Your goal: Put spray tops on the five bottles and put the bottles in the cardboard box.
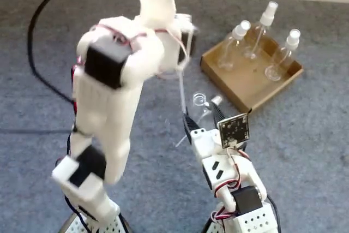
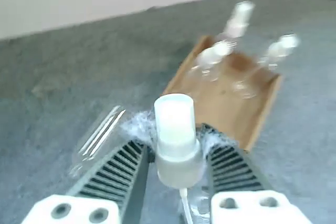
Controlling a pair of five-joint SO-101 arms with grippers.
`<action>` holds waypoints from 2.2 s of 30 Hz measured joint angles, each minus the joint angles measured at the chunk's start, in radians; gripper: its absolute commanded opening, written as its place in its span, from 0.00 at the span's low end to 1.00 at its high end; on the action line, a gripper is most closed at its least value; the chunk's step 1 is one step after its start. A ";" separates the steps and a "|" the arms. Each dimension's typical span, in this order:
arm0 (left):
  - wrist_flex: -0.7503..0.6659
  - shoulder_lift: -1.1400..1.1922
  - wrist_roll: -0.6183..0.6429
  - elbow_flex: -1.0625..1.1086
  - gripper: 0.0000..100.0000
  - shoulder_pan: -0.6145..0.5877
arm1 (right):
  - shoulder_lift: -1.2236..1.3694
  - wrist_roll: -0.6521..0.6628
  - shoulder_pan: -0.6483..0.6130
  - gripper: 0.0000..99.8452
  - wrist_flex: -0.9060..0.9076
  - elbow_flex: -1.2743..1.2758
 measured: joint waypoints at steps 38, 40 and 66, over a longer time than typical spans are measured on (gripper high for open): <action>-0.681 -0.660 -0.086 1.030 0.00 0.058 | 0.000 0.000 -0.008 0.01 0.021 0.000; -0.790 -0.675 -0.087 1.111 0.00 0.008 | 0.000 0.000 -0.008 0.01 0.021 0.000; -1.131 -0.907 -0.087 1.471 0.00 -0.015 | 0.000 0.000 -0.014 0.01 -0.002 0.000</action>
